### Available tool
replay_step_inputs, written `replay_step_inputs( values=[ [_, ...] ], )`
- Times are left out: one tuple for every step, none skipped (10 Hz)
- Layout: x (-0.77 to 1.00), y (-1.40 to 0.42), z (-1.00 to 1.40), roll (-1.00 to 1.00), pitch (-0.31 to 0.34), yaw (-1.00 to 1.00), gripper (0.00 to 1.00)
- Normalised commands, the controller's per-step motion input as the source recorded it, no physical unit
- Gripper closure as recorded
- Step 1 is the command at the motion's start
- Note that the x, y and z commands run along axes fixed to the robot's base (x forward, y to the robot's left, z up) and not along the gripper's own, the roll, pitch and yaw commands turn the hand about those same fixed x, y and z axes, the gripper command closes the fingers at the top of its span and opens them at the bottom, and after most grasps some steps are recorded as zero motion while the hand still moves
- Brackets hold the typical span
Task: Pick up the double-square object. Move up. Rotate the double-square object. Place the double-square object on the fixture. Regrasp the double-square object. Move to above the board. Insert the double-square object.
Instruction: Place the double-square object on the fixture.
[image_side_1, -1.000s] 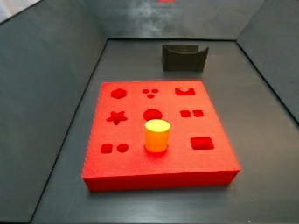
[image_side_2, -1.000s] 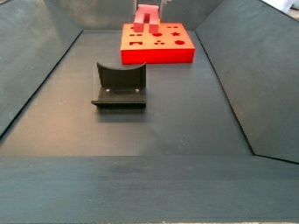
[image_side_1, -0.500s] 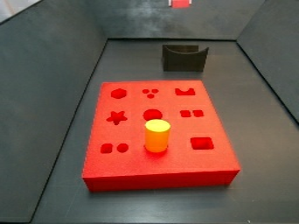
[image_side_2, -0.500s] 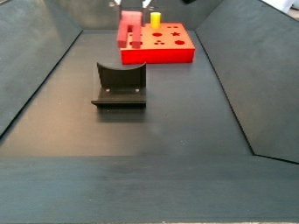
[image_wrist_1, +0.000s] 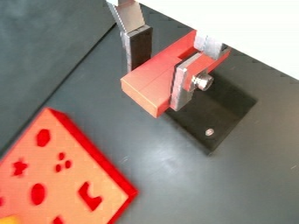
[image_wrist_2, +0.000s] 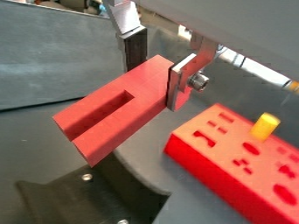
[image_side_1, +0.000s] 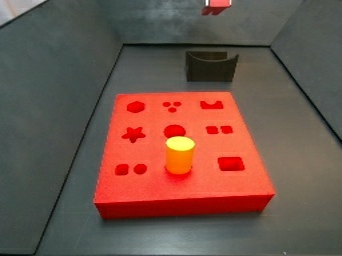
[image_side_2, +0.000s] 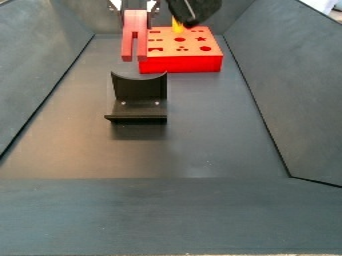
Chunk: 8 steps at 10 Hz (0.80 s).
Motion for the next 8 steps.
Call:
replay_step_inputs(
  values=[
    [0.03, 0.03, -0.01, -0.52, 0.067, -0.12, 1.00],
    [0.05, 0.03, -0.01, -0.35, 0.057, -0.12, 1.00],
    [0.06, 0.03, 0.00, -0.22, 0.043, -0.11, 1.00],
    [0.12, 0.13, -1.00, -1.00, 0.162, -0.10, 1.00],
    [0.12, 0.14, -1.00, -1.00, 0.152, -0.11, 1.00],
    [0.14, 0.14, -1.00, -0.97, 0.176, -0.14, 1.00],
    [0.15, 0.13, -1.00, -0.81, 0.157, -0.15, 1.00],
    [0.15, 0.14, -1.00, -0.64, 0.119, -0.17, 1.00]
  ],
)
